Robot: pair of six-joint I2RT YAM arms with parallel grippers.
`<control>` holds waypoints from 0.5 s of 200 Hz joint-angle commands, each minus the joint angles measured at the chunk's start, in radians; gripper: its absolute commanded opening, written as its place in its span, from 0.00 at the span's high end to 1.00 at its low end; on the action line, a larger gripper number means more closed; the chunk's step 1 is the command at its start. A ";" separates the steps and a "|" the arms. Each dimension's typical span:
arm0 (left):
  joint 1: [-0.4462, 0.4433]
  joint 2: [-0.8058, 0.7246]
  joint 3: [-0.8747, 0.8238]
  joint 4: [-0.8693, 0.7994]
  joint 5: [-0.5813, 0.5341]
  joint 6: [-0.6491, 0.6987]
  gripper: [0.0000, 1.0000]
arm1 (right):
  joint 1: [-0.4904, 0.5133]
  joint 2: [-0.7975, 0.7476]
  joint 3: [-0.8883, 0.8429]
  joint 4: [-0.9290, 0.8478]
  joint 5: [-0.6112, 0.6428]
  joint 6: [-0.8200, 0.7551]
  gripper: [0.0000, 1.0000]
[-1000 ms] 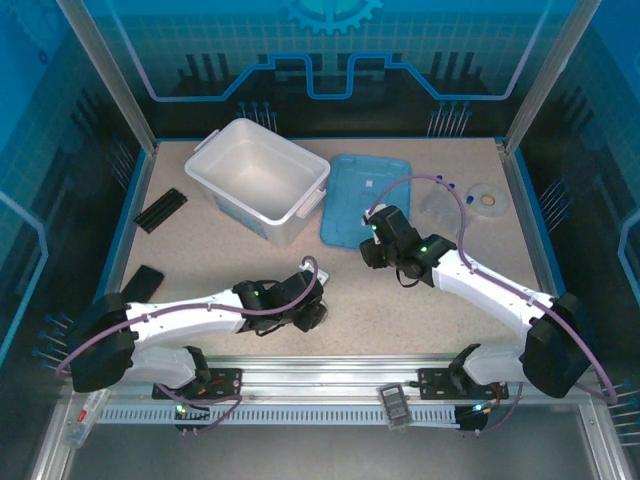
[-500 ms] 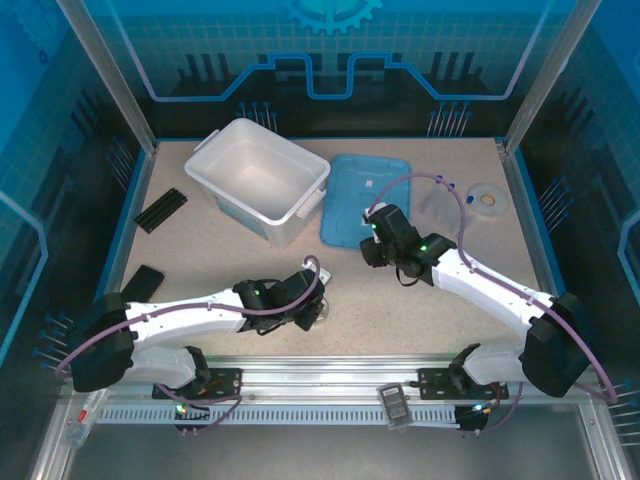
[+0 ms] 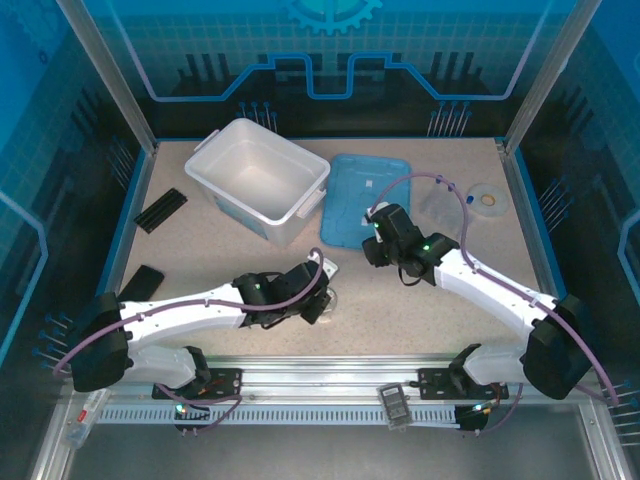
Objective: Organize the chemistry lab equipment
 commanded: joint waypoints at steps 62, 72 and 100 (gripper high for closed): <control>0.104 0.000 0.335 -0.103 0.010 0.158 0.92 | -0.040 -0.059 0.034 -0.034 -0.017 0.001 0.57; 0.123 0.013 0.382 -0.121 0.008 0.178 0.92 | -0.042 -0.067 0.036 -0.036 -0.023 0.006 0.57; 0.187 0.049 0.498 -0.150 0.017 0.213 0.92 | -0.043 -0.081 0.039 -0.038 -0.031 0.010 0.57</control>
